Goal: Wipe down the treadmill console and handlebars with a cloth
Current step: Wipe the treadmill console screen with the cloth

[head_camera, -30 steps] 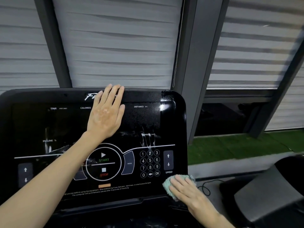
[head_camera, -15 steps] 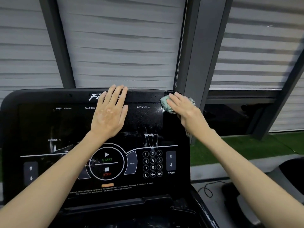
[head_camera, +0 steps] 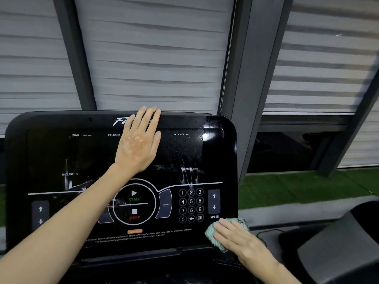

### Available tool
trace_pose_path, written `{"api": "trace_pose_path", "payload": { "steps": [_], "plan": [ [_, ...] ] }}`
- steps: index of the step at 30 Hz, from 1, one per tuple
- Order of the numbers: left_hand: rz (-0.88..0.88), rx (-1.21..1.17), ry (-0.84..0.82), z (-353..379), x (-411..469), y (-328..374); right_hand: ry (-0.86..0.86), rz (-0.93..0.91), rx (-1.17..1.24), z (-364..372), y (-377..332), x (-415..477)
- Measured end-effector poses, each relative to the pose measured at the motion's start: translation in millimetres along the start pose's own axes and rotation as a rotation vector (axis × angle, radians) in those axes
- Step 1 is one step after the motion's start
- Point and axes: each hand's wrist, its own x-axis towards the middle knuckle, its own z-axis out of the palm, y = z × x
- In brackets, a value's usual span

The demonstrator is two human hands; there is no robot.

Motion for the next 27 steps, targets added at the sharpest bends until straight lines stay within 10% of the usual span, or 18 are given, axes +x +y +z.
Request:
{"api": "trace_pose_path", "payload": {
  "steps": [15,27],
  "plan": [
    [0.001,0.017,-0.021,0.1,-0.2,-0.3,0.454,0.219,-0.141,-99.6,92.6,199.5],
    [0.005,0.005,-0.002,3.2,0.0,-1.4,0.025,-0.035,-0.015,-4.6,-18.5,18.3]
  ]
}}
